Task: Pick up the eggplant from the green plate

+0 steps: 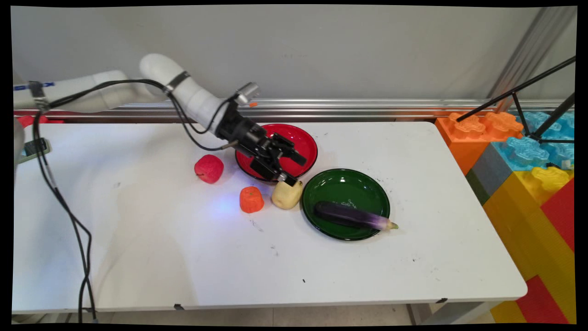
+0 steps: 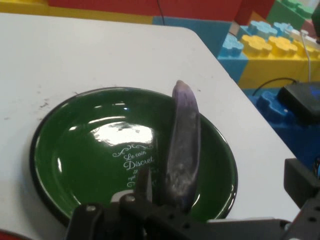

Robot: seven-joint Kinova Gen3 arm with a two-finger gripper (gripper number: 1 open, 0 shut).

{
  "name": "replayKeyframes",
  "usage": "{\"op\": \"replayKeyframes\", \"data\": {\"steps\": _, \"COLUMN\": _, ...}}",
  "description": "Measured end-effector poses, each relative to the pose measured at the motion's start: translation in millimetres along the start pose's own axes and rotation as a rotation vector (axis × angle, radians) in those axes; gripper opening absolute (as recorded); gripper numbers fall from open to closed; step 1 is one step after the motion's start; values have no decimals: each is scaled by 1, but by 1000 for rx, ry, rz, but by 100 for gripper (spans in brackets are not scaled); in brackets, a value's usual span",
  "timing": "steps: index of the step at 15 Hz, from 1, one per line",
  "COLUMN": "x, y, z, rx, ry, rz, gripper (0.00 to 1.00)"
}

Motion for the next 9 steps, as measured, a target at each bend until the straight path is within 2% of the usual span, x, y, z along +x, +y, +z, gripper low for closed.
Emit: {"op": "replayKeyframes", "data": {"steps": 9, "x": 6, "y": -24, "z": 53, "rx": -55, "ry": -72, "rz": 34, "gripper": 100}}
